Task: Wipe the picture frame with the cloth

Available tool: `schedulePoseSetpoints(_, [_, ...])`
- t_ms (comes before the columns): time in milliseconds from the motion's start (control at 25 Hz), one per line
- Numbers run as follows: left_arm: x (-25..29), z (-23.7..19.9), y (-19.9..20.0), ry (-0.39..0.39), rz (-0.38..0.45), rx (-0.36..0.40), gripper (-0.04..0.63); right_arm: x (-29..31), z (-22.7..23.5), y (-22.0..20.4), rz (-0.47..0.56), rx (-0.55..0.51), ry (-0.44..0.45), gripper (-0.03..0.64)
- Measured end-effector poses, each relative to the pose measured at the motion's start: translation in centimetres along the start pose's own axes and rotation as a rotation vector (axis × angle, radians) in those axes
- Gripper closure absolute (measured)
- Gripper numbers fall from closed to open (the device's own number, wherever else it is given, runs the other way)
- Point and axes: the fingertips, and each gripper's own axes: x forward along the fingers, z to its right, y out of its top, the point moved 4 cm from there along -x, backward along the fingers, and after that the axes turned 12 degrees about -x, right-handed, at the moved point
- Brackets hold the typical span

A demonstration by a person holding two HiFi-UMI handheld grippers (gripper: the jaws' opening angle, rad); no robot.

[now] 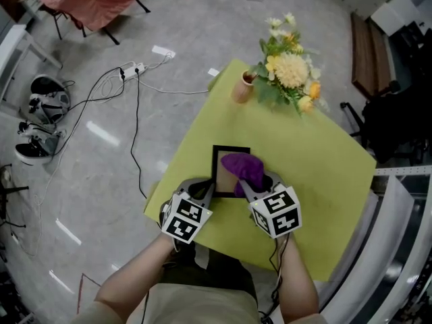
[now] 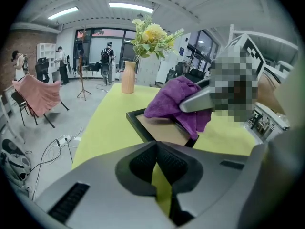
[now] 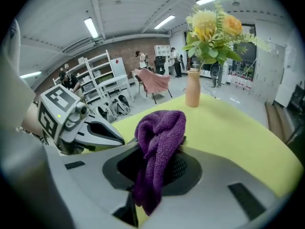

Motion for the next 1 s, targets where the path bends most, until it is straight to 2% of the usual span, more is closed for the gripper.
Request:
schedulePoseSetpoints(240, [-1.2, 0.7, -0.9, -0.021, -0.007, -0.014, 0.588, 2.2, -5.5, 0.3, -0.004, -0.026, 0.139, 0.529])
schedulePoseSetpoints(400, [-0.8, 0.6, -1.9, -0.013, -0.032, 0.0, 0.589, 3.9, -7.3, -1.2, -0.038, 0.005, 0.175, 0.529])
schedulePoseSetpoints(600, [-0.5, 0.3, -2.6, 0.035, -0.09, 0.053, 0.589, 4.0, -7.7, -2.1, -0.051, -0.048, 0.13, 0.529])
schedulePoseSetpoints(760, [-0.5, 0.3, -2.6, 0.034, -0.086, 0.053, 0.589, 3.0, -7.0, -2.8, -0.053, 0.008, 0.098, 0.528])
schedulePoseSetpoints(1000, [-0.4, 0.4, -2.6, 0.031, -0.083, 0.064, 0.589, -0.1, -3.8, -5.8, -0.073, 0.074, -0.025, 0.528])
